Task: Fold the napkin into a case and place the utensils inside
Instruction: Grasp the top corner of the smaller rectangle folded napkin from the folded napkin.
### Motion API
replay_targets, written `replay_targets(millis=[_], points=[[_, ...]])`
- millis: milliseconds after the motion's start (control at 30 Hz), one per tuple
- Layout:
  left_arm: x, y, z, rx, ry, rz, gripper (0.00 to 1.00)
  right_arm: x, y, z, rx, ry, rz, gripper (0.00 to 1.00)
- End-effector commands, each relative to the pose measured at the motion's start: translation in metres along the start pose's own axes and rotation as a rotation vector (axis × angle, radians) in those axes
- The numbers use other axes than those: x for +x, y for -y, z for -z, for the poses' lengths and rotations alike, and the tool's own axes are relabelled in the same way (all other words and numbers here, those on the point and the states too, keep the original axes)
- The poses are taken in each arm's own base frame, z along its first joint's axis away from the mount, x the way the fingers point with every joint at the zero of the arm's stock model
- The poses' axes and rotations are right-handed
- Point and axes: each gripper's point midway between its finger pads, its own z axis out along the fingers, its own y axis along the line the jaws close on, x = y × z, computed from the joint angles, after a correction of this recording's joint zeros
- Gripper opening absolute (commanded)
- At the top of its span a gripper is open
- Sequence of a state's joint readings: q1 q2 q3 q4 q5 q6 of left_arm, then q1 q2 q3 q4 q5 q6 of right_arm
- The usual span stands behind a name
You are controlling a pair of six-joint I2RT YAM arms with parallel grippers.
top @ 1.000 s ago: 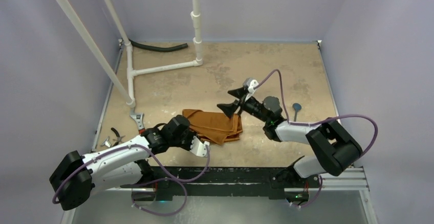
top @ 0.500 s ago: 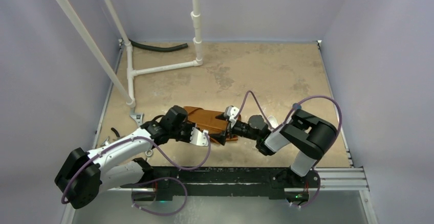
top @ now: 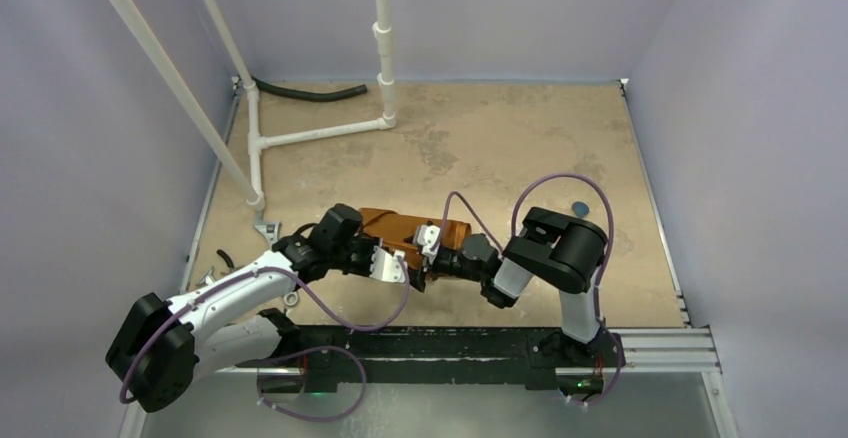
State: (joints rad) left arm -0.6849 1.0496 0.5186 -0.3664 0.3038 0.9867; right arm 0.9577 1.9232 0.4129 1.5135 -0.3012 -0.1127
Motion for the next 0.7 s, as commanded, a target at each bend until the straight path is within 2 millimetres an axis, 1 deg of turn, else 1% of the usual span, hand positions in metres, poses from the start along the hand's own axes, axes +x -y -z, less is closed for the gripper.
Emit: replay_targets(millis=[0, 100, 267, 400, 567, 667], points=[[-0.013, -0.014, 0.003, -0.028, 0.051, -0.003, 0.00, -0.080, 0.005, -0.006, 0.012, 0.331, 0.113, 0.84], [-0.013, -0.016, 0.003, -0.029, 0.050, -0.003, 0.00, -0.085, 0.001, -0.008, -0.012, 0.360, 0.114, 0.81], [-0.011, -0.017, 0.003, -0.030, 0.044, 0.004, 0.00, -0.096, 0.001, -0.010, -0.010, 0.420, 0.106, 0.77], [-0.012, -0.019, 0.003, -0.029, 0.044, 0.005, 0.00, -0.105, 0.004, -0.011, 0.001, 0.470, 0.094, 0.77], [-0.012, -0.020, 0.003, -0.028, 0.042, 0.009, 0.00, -0.123, 0.008, -0.011, 0.016, 0.538, 0.095, 0.77], [-0.012, -0.021, 0.003, -0.028, 0.044, 0.013, 0.00, -0.135, 0.009, -0.011, 0.016, 0.568, 0.102, 0.80]])
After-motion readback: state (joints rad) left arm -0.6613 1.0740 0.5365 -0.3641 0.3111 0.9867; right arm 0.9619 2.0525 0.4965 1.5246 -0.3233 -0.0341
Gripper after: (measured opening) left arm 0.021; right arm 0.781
